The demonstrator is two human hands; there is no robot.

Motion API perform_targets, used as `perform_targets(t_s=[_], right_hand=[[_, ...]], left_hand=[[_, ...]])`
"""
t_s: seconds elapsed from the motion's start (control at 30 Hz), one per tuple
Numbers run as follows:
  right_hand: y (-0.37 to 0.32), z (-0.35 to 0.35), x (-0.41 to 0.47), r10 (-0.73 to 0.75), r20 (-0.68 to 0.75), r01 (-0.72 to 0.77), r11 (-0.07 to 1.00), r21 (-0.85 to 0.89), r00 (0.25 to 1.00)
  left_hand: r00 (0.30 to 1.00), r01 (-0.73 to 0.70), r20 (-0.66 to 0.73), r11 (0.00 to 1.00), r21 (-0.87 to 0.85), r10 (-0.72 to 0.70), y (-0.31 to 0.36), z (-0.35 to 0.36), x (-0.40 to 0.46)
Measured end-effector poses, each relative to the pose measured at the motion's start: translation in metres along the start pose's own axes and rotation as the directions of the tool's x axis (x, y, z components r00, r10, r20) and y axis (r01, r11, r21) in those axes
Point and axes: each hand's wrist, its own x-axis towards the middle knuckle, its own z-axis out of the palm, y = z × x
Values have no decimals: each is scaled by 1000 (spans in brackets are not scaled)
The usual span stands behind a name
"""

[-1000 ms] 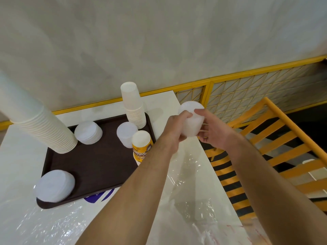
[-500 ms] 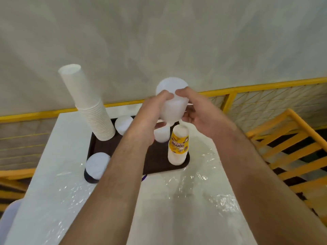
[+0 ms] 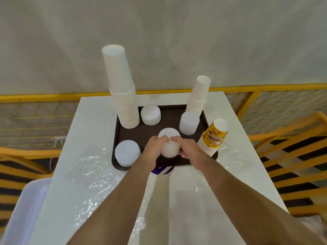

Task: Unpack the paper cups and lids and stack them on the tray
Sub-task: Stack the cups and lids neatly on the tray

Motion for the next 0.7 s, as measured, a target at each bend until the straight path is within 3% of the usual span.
perform_targets(t_s=[0.23, 0.33, 0.57, 0.7], right_hand=[[11, 9, 15, 11, -102, -39, 961, -273, 995], [14, 9, 20, 27, -112, -55, 966, -251, 993], [7, 6, 9, 63, -125, -85, 981, -175, 990], [14, -9, -21, -23, -194, -39, 949, -313, 981]], left_hand=[[999, 0, 41, 969, 249, -10, -13, -1, 25], [998, -14, 60, 959, 282, -3, -16, -2, 29], [999, -43, 40, 964, 262, 33, -16, -13, 14], [979, -153, -104, 972, 176, 173, -23, -21, -18]])
